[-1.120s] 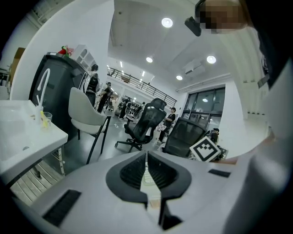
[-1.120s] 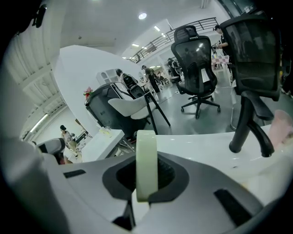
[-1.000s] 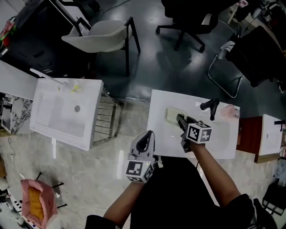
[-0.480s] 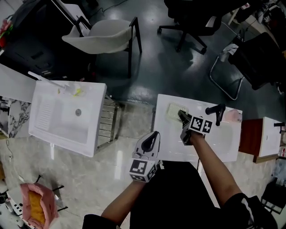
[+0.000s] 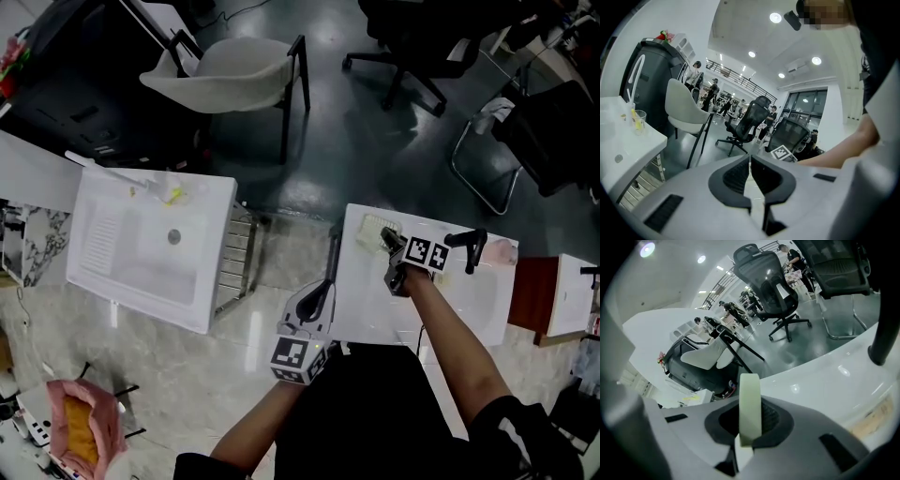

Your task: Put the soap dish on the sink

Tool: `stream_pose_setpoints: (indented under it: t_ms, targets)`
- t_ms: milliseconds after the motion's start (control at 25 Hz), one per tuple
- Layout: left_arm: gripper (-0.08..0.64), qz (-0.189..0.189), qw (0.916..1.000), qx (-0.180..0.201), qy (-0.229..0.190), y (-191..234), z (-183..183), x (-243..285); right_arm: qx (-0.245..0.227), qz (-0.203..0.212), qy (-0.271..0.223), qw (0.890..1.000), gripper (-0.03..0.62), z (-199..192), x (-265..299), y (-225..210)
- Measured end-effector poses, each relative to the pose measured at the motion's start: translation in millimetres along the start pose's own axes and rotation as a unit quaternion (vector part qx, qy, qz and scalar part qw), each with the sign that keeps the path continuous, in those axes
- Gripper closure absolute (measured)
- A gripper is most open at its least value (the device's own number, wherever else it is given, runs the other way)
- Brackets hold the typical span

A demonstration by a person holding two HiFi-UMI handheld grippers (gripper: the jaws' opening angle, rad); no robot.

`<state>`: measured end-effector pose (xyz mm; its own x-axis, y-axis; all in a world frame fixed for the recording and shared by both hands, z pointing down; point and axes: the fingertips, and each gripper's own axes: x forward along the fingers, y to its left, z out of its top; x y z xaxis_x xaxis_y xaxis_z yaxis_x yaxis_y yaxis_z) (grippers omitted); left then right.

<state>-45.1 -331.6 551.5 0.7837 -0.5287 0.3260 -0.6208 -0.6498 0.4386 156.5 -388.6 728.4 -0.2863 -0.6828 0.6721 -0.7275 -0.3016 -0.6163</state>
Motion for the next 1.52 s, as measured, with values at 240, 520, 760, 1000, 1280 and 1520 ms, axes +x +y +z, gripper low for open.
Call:
stream_pose_setpoints:
  t_ms: [240,520,760,1000,1280,1520]
  targets:
    - [0.540,0.008,0.9999,-0.014,-0.003,7,3,-3,-0.003,0.020,0.023,1.000,0.571,-2,18,5]
    - [0.540,0.021,0.9995,-0.024,-0.009,17,2,-10,-0.003,0.022,0.026,0.999,0.571,0,29,2]
    - [0.540,0.040,0.9979,-0.047,-0.019,36,6,-18,0.006,0.030,0.045,0.999,0.529,-6,35,-1]
    - [0.540,0.043,0.9982,-0.035,-0.021,43,13,-24,0.009,0.027,0.057,0.998,0.492,-9,35,-12]
    - [0.540,0.054,0.9978,-0.035,-0.015,31,-2,-33,0.007,0.011,0.049,0.999,0.443,-6,28,-26]
    - [0.540,0.051,0.9978,-0.040,-0.015,10,-7,-38,-0.002,-0.003,0.053,0.999,0.423,-4,20,-41]
